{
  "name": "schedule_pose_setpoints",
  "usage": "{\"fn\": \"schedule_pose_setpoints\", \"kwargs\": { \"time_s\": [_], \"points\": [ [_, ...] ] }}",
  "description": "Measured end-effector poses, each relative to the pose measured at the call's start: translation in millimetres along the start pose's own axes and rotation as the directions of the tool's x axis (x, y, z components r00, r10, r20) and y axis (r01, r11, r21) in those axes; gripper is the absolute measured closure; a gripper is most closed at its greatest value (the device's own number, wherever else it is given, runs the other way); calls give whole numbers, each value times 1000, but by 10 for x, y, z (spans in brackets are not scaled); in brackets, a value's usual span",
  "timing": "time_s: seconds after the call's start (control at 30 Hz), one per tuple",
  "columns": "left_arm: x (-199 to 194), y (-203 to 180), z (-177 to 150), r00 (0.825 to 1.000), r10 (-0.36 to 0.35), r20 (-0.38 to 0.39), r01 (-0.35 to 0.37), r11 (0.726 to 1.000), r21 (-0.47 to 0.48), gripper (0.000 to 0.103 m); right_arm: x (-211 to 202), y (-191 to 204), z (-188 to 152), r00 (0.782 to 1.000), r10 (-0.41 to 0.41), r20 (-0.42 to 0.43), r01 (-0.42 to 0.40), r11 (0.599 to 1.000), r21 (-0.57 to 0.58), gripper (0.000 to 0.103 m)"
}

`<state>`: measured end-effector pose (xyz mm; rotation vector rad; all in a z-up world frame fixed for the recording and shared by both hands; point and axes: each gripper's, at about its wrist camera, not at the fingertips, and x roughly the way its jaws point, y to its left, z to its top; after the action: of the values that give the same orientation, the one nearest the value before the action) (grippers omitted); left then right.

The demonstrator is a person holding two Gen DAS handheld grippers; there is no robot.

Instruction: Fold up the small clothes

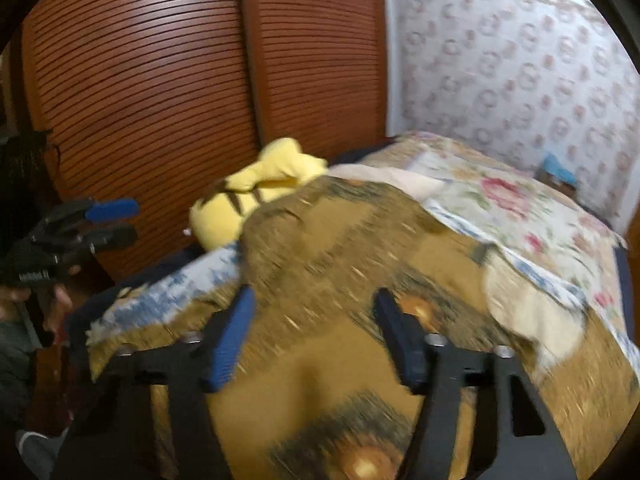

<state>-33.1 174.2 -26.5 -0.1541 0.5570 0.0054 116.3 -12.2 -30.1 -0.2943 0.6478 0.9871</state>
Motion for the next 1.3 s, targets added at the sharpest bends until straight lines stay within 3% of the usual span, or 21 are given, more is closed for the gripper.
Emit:
{"fn": "schedule_pose_setpoints", "kwargs": {
  "time_s": [0.2,0.33,0.43,0.5,0.53,0.6,0.7,0.8,0.97,1.03,1.13,1.27,1.3],
  "points": [
    [5,76,-93,1000,23,-15,-23,1000,-9,45,517,232,336,997,60,-51,-63,996,-62,46],
    [15,93,-133,1000,21,-18,-21,1000,-16,45,869,373,410,994,16,-112,-32,989,-142,46],
    [35,100,-161,1000,16,-22,-16,1000,-18,44,1086,419,373,985,-75,-158,41,977,-211,46],
    [45,94,-173,1000,13,-27,-14,1000,-21,44,1158,404,352,982,-75,-172,37,977,-211,48],
    [52,92,-184,999,12,-29,-12,1000,-21,44,1180,388,345,982,-82,-173,44,976,-214,51],
    [58,87,-196,999,10,-32,-11,1000,-20,44,1204,365,332,980,-92,-175,51,973,-225,77],
    [71,79,-202,999,6,-31,-7,1000,-18,44,1154,292,316,984,-77,-158,44,978,-202,91],
    [82,48,-202,999,0,-33,-1,1000,-18,44,1045,165,283,991,-58,-125,42,991,-123,92],
    [88,8,-201,999,-5,-36,5,1000,-6,44,904,-278,163,988,-116,-102,125,989,81,88],
    [90,-10,-197,999,-6,-37,6,1000,-5,44,884,-401,116,980,-162,-116,172,981,85,86],
    [90,-8,-195,999,-6,-35,6,1000,-6,44,825,-478,118,982,-154,-106,164,982,97,79],
    [89,-16,-196,999,-6,-38,6,1000,-5,44,745,-254,253,995,-95,-42,97,995,31,48],
    [90,-20,-196,999,-6,-39,6,1000,-3,44,736,-159,287,997,-78,-25,78,997,0,47]
  ]
}}
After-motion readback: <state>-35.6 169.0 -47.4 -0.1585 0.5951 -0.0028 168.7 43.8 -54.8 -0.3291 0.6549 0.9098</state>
